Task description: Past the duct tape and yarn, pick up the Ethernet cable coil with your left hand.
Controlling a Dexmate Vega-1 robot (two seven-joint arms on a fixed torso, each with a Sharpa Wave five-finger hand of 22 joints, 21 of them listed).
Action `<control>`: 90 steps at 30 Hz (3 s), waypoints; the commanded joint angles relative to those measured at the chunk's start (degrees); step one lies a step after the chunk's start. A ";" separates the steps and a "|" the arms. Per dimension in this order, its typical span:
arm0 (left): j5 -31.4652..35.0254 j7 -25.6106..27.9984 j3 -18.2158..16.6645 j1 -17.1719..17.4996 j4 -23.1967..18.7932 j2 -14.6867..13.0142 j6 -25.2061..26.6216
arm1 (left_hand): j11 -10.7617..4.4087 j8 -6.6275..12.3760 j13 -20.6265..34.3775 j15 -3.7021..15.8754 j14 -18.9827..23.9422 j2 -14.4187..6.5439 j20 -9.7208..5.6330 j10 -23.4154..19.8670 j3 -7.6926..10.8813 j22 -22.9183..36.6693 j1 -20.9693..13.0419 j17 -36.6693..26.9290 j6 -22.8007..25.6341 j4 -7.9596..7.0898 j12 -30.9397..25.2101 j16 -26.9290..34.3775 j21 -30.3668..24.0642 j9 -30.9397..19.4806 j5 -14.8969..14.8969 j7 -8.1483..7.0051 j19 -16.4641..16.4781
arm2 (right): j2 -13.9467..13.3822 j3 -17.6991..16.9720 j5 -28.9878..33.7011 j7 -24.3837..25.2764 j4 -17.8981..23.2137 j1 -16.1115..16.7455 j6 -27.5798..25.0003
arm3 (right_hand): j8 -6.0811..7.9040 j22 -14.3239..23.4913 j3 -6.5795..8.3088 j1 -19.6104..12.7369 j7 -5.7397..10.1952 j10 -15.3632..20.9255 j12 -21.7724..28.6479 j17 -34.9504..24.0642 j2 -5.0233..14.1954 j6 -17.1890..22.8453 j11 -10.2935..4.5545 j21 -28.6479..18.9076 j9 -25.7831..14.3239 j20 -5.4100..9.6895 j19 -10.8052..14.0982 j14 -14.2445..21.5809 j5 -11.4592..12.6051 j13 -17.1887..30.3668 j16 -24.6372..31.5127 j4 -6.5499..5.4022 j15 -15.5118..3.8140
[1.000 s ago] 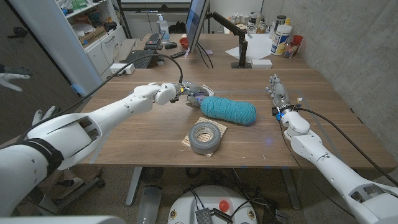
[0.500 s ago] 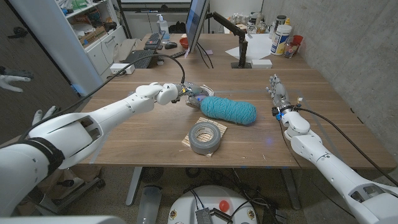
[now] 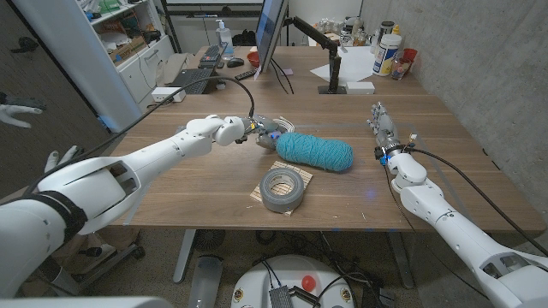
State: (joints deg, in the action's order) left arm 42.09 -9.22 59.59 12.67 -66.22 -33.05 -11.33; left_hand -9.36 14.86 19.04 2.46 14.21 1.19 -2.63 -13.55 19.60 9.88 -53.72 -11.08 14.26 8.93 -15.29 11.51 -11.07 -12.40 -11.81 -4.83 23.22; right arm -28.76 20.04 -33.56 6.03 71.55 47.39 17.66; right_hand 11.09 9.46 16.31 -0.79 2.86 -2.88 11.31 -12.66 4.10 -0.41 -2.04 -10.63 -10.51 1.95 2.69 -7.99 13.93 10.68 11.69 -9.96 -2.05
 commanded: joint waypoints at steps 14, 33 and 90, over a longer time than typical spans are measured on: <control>-0.49 0.82 -0.38 0.92 0.63 -0.11 0.02 | -0.57 2.51 0.92 6.61 5.30 -0.84 -0.37 -4.60 1.17 0.17 0.35 -0.84 5.01 -0.37 -2.53 1.41 -1.32 -0.64 0.93 -0.13 3.95 | -0.13 -0.01 0.02 0.39 0.31 0.09 -0.63 | -0.04 0.21 0.43 0.25 0.19 -0.40 -0.12 -0.08 4.70 0.00 -0.12 -0.16 -0.29 -0.12 0.00 -0.59 -0.08 0.17 0.33 -0.05 -2.33; -1.05 0.23 -0.35 0.73 0.95 0.12 0.05 | -1.06 4.53 1.78 7.66 9.20 -5.06 -0.81 -8.46 2.85 0.33 -1.28 -1.65 8.37 -0.49 -3.97 2.54 -1.89 -1.16 1.11 0.00 7.28 | -0.18 -0.01 0.05 0.50 0.39 0.13 -0.75 | 0.01 0.21 0.44 0.25 0.17 -0.46 -0.14 -0.09 4.66 0.07 -0.08 -0.16 -0.29 -0.14 -0.04 -0.60 -0.10 0.17 0.35 -0.04 -2.32; -0.11 2.52 -3.45 3.96 -5.75 -3.16 4.51 | -0.87 25.89 18.92 9.98 28.45 -12.31 -0.18 -27.54 9.53 4.39 -16.09 -22.24 19.75 -0.16 -22.32 15.67 -9.00 -16.95 0.73 -1.08 9.88 | -0.27 0.10 0.12 0.15 0.43 0.15 -0.64 | 0.03 0.21 0.37 0.28 0.02 -0.50 -0.13 -0.11 4.46 0.16 -0.05 -0.19 -0.29 -0.12 -0.03 -0.72 -0.16 0.18 0.35 -0.02 -2.20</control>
State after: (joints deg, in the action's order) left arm 41.73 -7.22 57.25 15.88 -69.85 -35.19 -7.86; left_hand -8.71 40.13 33.31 3.61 42.12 -4.70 -2.48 -38.98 27.59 14.00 -63.26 -32.86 32.70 10.42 -37.15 26.98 -19.73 -24.72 -10.91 -5.22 33.24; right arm -29.03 20.09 -33.40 6.25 71.94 47.56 17.03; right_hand 11.09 9.46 16.31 -0.79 2.86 -2.88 11.31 -12.64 4.10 -0.41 -2.04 -10.63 -10.51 1.94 2.70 -7.98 13.93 10.68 11.69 -9.96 -2.05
